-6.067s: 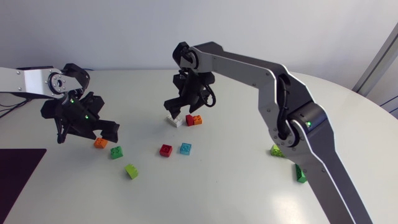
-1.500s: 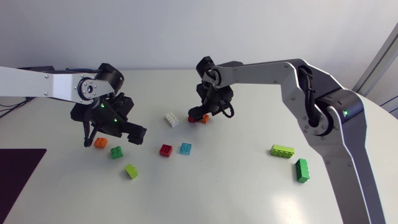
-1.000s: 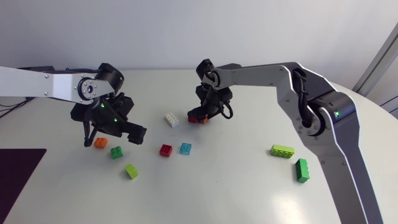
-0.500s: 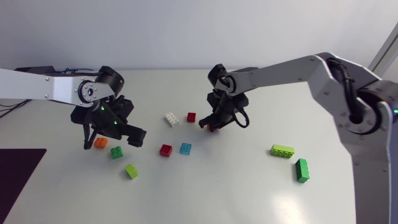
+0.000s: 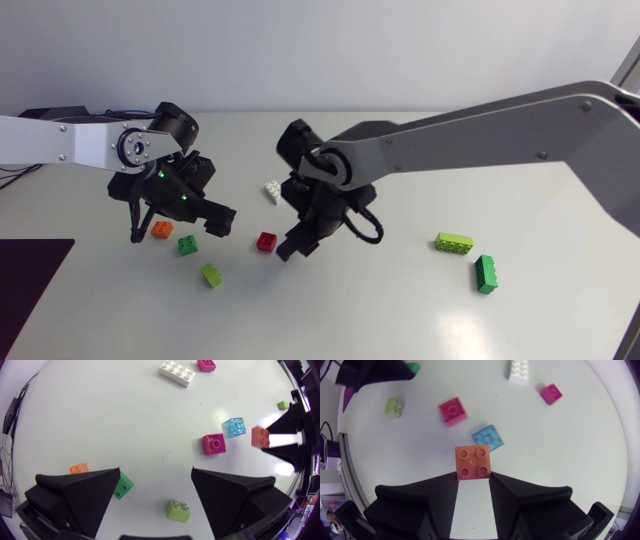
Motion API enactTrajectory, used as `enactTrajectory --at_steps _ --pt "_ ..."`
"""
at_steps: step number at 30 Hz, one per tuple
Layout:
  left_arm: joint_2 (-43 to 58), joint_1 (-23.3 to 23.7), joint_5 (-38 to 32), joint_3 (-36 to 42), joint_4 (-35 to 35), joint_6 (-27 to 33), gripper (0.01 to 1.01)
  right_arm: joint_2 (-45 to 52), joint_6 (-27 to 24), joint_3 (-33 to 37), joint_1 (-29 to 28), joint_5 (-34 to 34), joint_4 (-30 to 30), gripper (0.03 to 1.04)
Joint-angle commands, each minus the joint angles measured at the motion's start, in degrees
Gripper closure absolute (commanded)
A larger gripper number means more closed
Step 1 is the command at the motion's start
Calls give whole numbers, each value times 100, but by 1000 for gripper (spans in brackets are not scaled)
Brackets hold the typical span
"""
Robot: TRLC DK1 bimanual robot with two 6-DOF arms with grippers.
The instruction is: Sort duplo bricks by size, large to the right and small to the left
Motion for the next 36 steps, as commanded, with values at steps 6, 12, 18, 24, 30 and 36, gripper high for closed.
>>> enactTrajectory --at_steps 6,12,18,24,30,36 --pt "-206 38 -16 -257 -29 71 43 -104 -3 -244 455 -52 -210 318" --pt "-214 29 -16 -248 -20 71 43 -87 -30 108 51 -60 -359 136" --pt "-30 11 -16 -2 15 71 43 -78 -109 468 -503 -60 -473 121" --pt "998 -217 -16 1211 33 -87 43 -324 -135 371 -855 -60 -544 121" --pt "2396 -507 -42 3091 -336 -412 61 -720 -188 -68 -1092 -60 -526 121" --pt "3020 -736 -69 3786 -512 -430 75 -931 -223 -358 -1215 -69 -509 121"
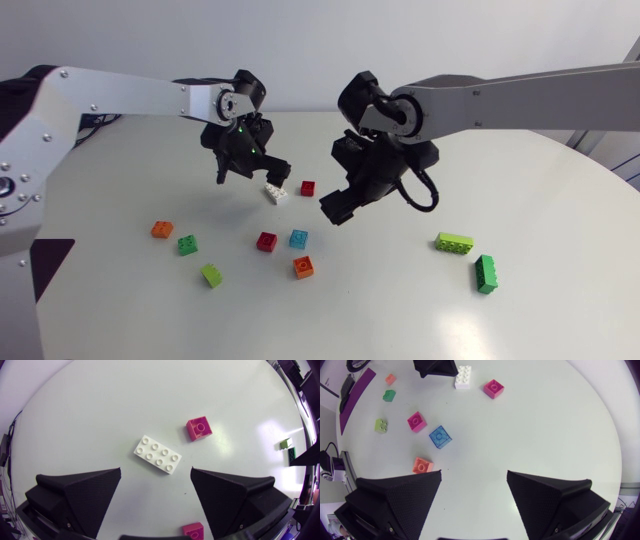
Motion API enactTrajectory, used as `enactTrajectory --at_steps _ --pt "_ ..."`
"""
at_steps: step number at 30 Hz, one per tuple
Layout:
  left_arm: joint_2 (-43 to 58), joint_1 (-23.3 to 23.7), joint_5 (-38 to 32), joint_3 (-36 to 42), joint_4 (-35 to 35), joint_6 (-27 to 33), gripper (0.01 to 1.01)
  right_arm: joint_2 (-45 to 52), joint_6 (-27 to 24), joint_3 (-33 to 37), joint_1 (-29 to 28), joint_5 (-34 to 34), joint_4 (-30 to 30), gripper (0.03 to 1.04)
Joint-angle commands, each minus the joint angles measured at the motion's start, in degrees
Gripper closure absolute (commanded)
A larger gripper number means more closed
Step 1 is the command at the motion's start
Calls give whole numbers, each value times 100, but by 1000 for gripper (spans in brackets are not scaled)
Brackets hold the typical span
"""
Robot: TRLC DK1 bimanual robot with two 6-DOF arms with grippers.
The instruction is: Sort duplo bricks by size, large to the right and small to the left
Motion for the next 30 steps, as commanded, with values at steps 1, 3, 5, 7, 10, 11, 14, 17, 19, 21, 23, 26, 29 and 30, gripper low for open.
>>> enactTrajectory --at_steps 1,3,5,7,10,11,14,17,19,21,23,26,29,30 --pt "334 -139 -53 160 -152 -102 74 -83 -92 -253 -43 -28 -32 121" --pt "431 -183 -53 169 -134 -119 74 -100 -92 -280 -43 -28 -41 121" --pt "457 -192 -53 160 -81 -155 74 -153 -92 -306 -43 -28 -41 121" --pt "475 -236 -53 116 -81 -146 75 -206 -83 -332 -43 -28 -50 121" --pt "466 -271 -53 37 -46 -137 75 -214 -92 -332 -52 -28 -50 121" --pt "466 -262 -53 45 -37 -137 95 -214 -92 -332 -52 -28 -50 121" --pt "527 -245 -62 81 -11 -146 149 -197 -74 -359 -35 -28 -32 121" --pt "677 -253 -247 195 -11 -207 162 -197 -74 -403 -17 -28 -14 121" --pt "817 -271 -317 309 -20 -207 161 -197 -74 -429 -17 -28 -14 121" --pt "932 -271 -326 397 -28 -225 161 -214 -74 -473 -26 -28 -6 121" --pt "958 -289 -326 423 -28 -225 162 -223 -83 -499 -43 -28 -6 121" --pt "923 -306 -326 388 -81 -198 269 -214 -109 -499 -79 -28 -6 121" --pt "800 -271 -326 230 -152 -163 413 -214 -109 -491 -70 -28 -6 121" --pt "703 -253 -326 107 -143 -146 474 -214 -101 -491 -52 -28 3 121"
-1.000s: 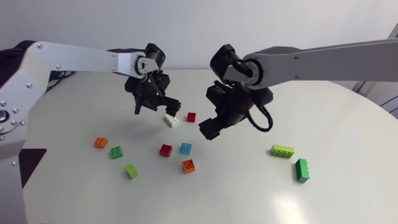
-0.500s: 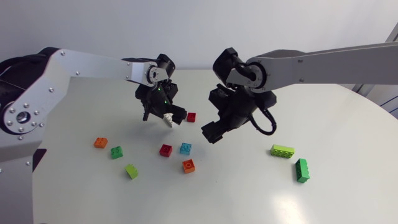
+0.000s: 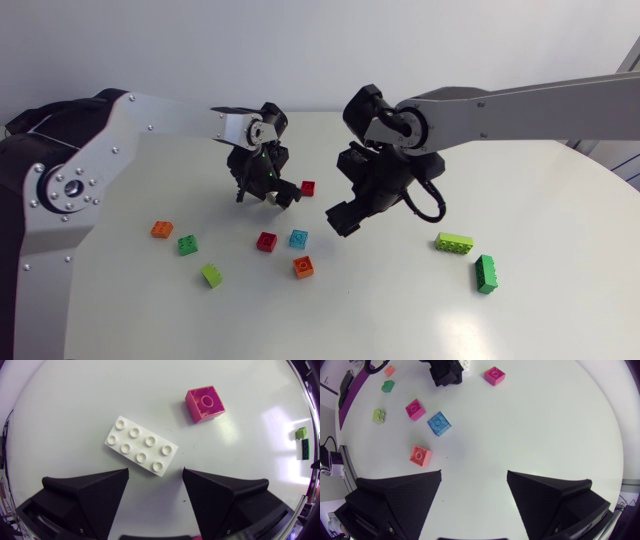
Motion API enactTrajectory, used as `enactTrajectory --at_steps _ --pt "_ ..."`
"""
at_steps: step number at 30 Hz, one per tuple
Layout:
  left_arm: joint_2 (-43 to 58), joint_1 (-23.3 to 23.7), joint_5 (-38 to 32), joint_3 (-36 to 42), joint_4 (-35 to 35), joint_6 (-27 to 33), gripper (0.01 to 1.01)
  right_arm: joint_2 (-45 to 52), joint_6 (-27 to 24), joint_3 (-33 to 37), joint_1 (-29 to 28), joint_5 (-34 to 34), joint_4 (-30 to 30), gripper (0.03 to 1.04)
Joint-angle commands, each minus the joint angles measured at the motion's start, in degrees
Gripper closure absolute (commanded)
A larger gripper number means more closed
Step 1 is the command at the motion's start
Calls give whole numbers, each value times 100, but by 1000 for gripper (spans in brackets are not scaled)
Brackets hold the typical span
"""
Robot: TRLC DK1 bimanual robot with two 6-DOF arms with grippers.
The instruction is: Sort duplo bricks by size, large to the right and small to the left
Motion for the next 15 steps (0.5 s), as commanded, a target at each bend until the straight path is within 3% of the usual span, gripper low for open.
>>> enactTrajectory --at_steps 1,2,3,9,10,12,13,15 --pt "-242 31 -48 -254 -64 -89 554 -90 -81 -134 -13 -28 -12 121" --pt "-373 66 -48 -413 6 -89 684 -90 -72 -143 5 -28 -3 121" --pt "-514 119 -48 -571 68 -89 736 -90 -72 -143 14 -36 -3 121" --pt "-1182 268 -39 -984 103 -62 698 -143 -37 -240 58 -36 5 121" --pt "-1279 268 -39 -1028 103 -62 585 -151 -37 -257 58 -28 14 121" --pt "-1331 259 -39 -993 103 -45 139 -151 -37 -284 58 -28 23 121" --pt "-1305 251 -39 -922 103 -45 39 -151 -37 -293 58 -28 23 121" --pt "-1173 224 -39 -711 103 -98 43 -169 -37 -301 58 -28 14 121"
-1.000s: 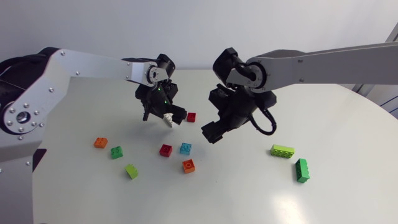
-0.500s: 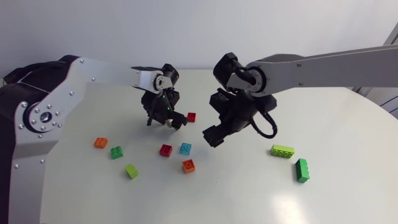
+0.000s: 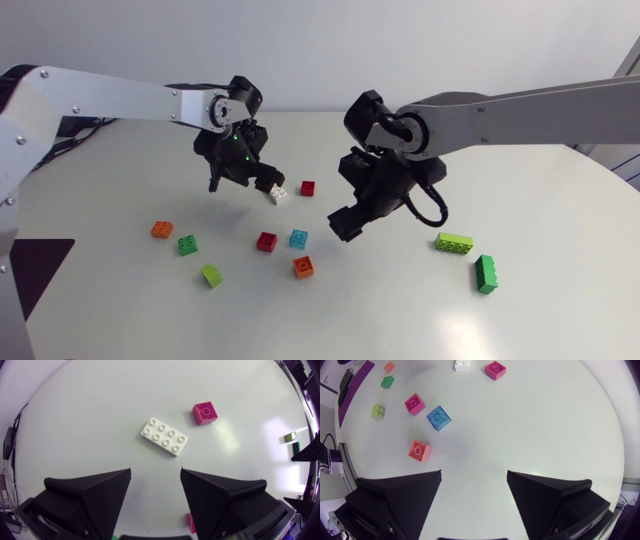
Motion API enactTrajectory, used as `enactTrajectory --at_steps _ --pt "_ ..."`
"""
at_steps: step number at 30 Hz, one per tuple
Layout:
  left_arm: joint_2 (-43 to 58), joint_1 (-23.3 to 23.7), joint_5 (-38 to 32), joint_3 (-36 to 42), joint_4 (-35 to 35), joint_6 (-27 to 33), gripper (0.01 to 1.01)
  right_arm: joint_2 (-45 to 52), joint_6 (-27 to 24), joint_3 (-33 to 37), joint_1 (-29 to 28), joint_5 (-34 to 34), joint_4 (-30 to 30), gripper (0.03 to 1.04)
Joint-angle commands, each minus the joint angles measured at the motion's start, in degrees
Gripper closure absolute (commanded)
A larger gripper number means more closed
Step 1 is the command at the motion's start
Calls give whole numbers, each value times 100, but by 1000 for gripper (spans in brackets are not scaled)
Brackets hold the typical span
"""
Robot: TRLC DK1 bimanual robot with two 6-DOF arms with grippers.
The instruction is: Sort duplo bricks by size, large to the right and small to the left
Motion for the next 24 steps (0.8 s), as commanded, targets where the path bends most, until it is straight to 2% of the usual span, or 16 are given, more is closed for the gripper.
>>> enactTrajectory --at_steps 1,5,15,20,24 --pt "139 -58 -20 227 -11 -150 43 -145 -37 -166 51 -28 21 121" --pt "508 -84 -29 649 -19 -388 43 -154 -55 -219 42 -28 21 121" --pt "1176 30 -99 1220 -2 -493 44 -119 -151 -324 -134 -28 100 121" --pt "1343 127 -152 1167 7 -484 54 -48 -151 -324 -125 -36 144 121" --pt "1061 127 -152 745 148 -405 75 -48 -125 -307 -72 -36 144 121"
